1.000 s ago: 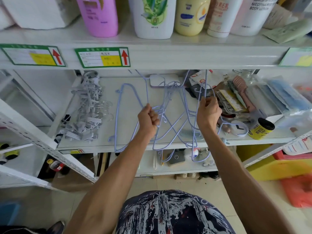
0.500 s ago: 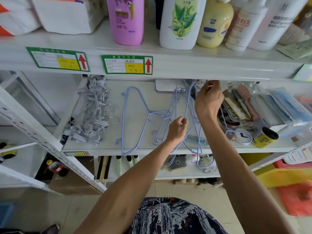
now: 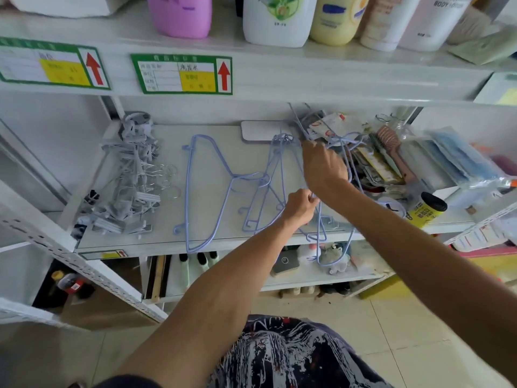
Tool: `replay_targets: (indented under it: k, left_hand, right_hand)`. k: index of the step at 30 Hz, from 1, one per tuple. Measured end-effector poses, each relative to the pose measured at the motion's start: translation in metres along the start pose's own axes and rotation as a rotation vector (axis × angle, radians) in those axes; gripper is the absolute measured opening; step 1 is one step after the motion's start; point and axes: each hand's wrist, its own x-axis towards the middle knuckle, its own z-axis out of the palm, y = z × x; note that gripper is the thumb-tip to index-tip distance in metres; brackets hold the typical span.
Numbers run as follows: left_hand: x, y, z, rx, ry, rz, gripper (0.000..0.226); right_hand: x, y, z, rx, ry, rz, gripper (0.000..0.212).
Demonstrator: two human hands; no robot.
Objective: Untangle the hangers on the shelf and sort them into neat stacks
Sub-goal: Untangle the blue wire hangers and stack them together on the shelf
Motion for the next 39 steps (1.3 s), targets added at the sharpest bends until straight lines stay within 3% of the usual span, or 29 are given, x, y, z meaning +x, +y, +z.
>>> replay_targets:
  k: [3, 9, 14, 19, 23, 27, 32, 39]
  left_hand:
    - [0.004, -0.006, 0.007, 0.040, 0.003, 0.028, 0.028]
    - [0.010, -0.006, 0.006, 0.071, -0.044, -0.001, 0.033]
    - [0.008, -0.008, -0.017, -0.143, 0.023, -0.030, 0.033]
    - [-0.002, -0.005, -0.029, -0.259, 0.072, -0.011, 0.033]
    - [0.000, -0.021, -0.032, -0.205, 0.133, 0.021, 0.037]
    - [-0.007, -0.021, -0.036, -0.225, 0.092, 0.033, 0.034]
    - [-0.003, -0.024, -0.032, -0.287, 0.053, -0.005, 0.029]
    - [0.007, -0.018, -0.034, -0.383, 0.102, 0.007, 0.035]
  right_hand:
    - [0.002, 0.022, -0.007, -0.111, -0.008, 0.033, 0.030]
    - [0.004, 0.030, -0.010, -0.095, 0.005, 0.060, 0.033]
    - [0.009, 0.058, -0.019, -0.074, 0.050, 0.124, 0.040]
    - [0.009, 0.065, -0.030, -0.087, 0.061, 0.055, 0.053]
    - [0.001, 0.060, -0.046, -0.168, 0.133, -0.029, 0.041]
    - [-0.007, 0.055, -0.062, -0.209, 0.137, -0.060, 0.037]
    - [0.004, 0.053, -0.072, -0.138, 0.144, 0.023, 0.045]
    - [-0.005, 0.025, -0.061, -0.057, 0.124, -0.032, 0.043]
